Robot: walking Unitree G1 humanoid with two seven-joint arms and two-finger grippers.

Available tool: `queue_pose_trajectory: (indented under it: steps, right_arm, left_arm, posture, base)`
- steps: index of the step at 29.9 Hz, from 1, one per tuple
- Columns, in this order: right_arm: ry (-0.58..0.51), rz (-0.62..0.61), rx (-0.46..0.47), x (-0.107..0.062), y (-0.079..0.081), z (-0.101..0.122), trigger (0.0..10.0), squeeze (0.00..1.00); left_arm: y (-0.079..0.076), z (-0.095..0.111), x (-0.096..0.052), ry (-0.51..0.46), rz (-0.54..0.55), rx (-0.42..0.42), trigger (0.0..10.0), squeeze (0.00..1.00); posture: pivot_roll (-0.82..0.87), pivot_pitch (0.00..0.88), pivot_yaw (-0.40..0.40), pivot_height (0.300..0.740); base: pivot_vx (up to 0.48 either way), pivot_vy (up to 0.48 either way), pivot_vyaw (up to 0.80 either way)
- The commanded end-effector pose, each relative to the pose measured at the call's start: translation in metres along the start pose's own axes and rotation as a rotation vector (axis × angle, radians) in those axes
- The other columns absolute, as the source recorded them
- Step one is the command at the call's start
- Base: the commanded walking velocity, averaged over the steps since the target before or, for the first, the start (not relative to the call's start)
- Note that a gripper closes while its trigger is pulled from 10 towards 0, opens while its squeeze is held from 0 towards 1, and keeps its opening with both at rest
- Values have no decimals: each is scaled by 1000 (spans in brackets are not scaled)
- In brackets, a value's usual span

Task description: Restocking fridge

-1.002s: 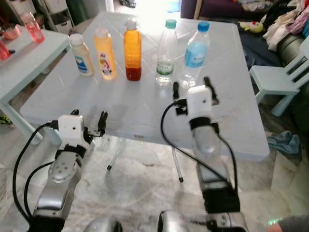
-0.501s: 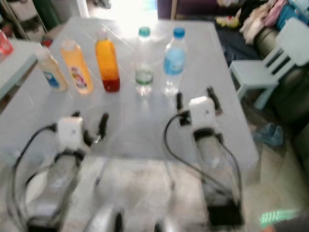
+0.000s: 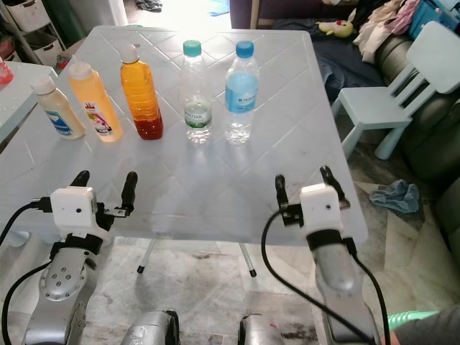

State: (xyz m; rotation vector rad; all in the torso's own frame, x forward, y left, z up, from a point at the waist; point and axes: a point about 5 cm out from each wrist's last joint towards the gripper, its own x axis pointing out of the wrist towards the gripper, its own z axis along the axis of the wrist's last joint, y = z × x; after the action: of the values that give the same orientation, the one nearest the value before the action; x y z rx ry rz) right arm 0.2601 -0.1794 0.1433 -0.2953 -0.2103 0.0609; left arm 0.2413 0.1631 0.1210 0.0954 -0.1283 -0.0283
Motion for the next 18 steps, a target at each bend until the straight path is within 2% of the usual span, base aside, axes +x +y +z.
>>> queue_pose_trajectory:
  steps: [1, 3, 5, 6, 7, 11, 13, 18]
  right_arm:
    - [-47, -26, 5, 13, -6, 12, 10000, 0]
    - [-112, -12, -5, 31, -10, 29, 10000, 0]
    - [-128, -6, -6, 36, -11, 33, 10000, 0]
    - [-141, 29, 12, 48, -11, 40, 10000, 0]
    - [-154, 38, 27, 54, -11, 45, 10000, 0]
    - [-192, 88, 58, 65, -10, 57, 10000, 0]
    - [-225, 155, 48, 73, -5, 68, 10000, 0]
    - [-220, 175, 98, 91, -8, 78, 10000, 0]
  left_arm:
    - [0, 3, 6, -5, -3, 2, 10000, 0]
    - [0, 7, 12, -20, -4, -5, 10000, 0]
    - [1, 8, 14, -22, -3, -3, 10000, 0]
    - [3, 7, 16, -22, -1, -1, 10000, 0]
    - [4, 7, 16, -21, 0, 0, 10000, 0]
    - [5, 7, 16, -22, 2, 3, 10000, 0]
    - [5, 8, 15, -20, 6, 4, 10000, 0]
    - [5, 6, 13, -10, 7, 4, 10000, 0]
  posture:
    - [32, 124, 24, 740]
    - [34, 120, 27, 740]
    - [34, 120, 27, 740]
    - [36, 122, 28, 740]
    - [36, 123, 27, 740]
    - [43, 126, 26, 740]
    - [53, 135, 22, 740]
    - [57, 139, 25, 740]
  base:
    - [0, 0, 0]
    - [0, 0, 0]
    - [0, 0, 0]
    - [0, 0, 0]
    - [0, 0, 0]
    - [0, 0, 0]
    - [0, 0, 0]
    - [0, 0, 0]
